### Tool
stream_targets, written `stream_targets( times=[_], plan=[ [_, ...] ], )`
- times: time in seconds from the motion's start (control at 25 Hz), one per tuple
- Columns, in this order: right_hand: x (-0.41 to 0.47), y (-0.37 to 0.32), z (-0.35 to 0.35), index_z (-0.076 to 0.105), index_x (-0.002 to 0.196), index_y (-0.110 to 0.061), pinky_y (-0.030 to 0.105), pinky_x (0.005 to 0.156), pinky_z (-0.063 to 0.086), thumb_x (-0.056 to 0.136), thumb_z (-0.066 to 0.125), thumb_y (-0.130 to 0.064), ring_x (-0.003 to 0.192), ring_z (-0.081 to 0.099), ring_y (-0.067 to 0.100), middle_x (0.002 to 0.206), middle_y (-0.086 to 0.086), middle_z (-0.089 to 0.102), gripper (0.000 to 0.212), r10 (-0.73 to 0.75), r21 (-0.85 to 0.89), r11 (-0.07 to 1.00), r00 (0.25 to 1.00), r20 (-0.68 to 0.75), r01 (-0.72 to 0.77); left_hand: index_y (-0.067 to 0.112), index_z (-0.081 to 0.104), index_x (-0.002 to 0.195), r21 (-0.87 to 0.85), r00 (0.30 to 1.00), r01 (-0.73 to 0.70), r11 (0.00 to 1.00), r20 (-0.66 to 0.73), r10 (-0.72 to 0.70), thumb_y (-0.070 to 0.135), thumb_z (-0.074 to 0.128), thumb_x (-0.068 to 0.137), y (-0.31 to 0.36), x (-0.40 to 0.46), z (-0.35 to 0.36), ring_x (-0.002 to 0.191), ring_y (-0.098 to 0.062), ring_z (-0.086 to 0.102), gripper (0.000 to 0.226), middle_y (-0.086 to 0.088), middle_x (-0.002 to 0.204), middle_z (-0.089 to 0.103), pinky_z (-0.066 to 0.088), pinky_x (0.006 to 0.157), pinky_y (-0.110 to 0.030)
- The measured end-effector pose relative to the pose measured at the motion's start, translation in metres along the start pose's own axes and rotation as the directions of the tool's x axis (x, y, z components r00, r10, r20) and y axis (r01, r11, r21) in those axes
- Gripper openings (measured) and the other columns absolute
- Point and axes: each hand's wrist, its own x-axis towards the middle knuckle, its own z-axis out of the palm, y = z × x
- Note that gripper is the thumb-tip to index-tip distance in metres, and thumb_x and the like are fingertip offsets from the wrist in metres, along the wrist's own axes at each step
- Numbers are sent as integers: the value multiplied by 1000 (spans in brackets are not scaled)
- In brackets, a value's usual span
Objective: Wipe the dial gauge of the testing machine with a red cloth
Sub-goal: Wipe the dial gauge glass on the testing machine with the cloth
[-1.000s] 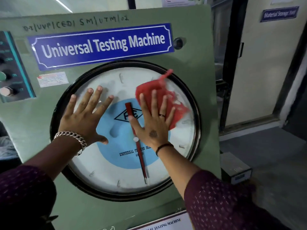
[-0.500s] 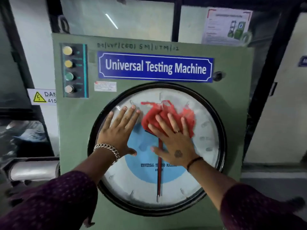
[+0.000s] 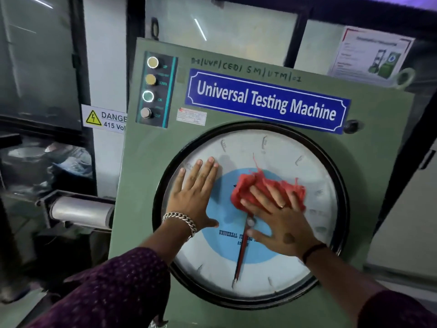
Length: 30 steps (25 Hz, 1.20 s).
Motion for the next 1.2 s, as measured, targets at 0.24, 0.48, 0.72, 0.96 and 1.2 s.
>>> stream_targets(
  times=[0.24,0.48,0.72,0.96,1.2],
  plan=[
    [91,18,-23,15,177,-49,74,130,-2,97,40,-87,174,-1,36,189,-10,0,91,242,22,970,969,-43,-241,25,-27,169,-55,997,77,996,23,-75,76,92,54,-2,-32,22,164,-21,-28,173,7,178,-31,-9,135,-53],
    [-3,25,-10,14,174,-57,81,126,20,100,30,-89,175,-1,31,188,-15,3,82,4,-37,999,994,109,0,33,-26,169,-55,997,59,997,51,-56,74,93,56,-11,-42,31,164,-25,-27,169,4,177,-34,-5,135,-57],
    [94,-5,-21,11,175,-55,73,130,-8,96,38,-91,174,-7,37,189,-12,-6,91,185,24,982,983,11,-185,45,-18,169,-48,998,56,997,16,-55,75,96,46,-2,-43,36,167,-36,-14,170,-5,181,-24,6,131,-70],
    [21,33,-24,16,175,-55,81,129,15,94,31,-95,174,-9,31,189,-15,-1,91,248,3,969,968,34,-248,51,-13,169,-30,1000,18,999,-8,-18,80,94,40,3,-38,35,166,-46,-11,170,-10,181,-23,6,126,-79],
    [73,7,-14,13,176,-51,75,132,2,90,50,-91,174,-4,36,189,-9,-3,102,235,24,972,970,-56,-234,47,-3,172,-11,991,-15,1000,-130,13,94,83,36,15,2,19,165,-50,-8,168,-7,183,-15,5,120,-86]
  ],
)
